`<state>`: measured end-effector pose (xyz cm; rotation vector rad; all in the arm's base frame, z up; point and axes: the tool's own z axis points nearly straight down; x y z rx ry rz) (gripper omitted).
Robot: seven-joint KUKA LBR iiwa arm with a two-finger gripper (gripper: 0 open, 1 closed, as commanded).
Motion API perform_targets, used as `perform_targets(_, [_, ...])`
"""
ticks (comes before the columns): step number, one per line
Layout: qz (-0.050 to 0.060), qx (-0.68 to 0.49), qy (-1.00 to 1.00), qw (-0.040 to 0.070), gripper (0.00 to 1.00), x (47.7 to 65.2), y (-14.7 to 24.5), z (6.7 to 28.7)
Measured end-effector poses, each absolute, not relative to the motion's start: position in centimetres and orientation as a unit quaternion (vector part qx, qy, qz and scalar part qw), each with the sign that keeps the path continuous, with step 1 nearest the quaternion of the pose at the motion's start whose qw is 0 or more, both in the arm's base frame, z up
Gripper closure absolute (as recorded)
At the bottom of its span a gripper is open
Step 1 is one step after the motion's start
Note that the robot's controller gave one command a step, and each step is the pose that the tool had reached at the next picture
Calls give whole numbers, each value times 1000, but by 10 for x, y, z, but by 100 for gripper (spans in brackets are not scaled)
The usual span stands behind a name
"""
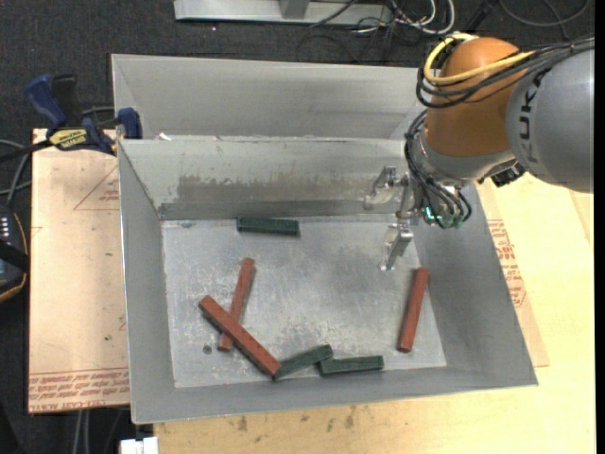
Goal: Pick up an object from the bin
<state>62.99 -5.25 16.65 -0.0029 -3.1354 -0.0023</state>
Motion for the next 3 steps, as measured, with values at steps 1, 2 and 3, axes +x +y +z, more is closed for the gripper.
perform_targets(1, [0, 0, -1000, -1, 0, 632, -52, 171])
perform_targets(2, [0, 80, -997, -5, 0, 604, -90, 126])
perform_targets(3, [-1, 293, -956, 1, 0, 570, -128, 116])
